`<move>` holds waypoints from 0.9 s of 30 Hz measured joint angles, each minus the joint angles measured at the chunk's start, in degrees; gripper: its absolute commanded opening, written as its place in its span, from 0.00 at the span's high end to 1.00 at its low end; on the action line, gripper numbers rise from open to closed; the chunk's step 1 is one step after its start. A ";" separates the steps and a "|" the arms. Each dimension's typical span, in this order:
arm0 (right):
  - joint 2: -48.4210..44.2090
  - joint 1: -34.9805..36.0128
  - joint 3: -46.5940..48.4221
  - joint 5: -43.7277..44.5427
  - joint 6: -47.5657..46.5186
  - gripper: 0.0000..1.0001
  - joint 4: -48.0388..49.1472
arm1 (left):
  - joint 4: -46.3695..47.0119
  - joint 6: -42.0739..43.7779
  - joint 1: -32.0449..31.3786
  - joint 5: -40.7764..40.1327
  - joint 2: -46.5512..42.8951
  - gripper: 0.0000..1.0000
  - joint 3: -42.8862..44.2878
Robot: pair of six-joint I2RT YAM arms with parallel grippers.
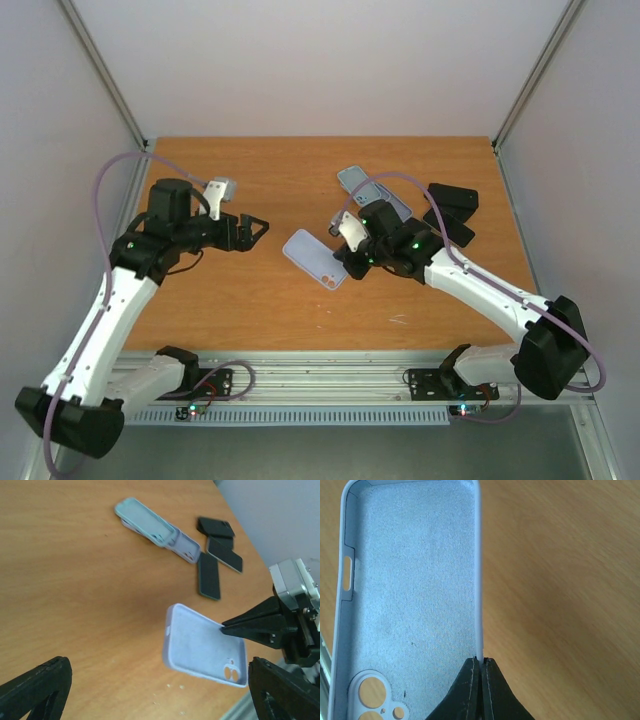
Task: Put the phone into the phone case
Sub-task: Pass from the right arm to the left
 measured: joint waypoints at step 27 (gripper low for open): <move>-1.29 9.18 0.11 6.84 -6.67 0.99 -1.55 | -1.40 -3.43 -2.64 23.52 20.35 0.53 -3.65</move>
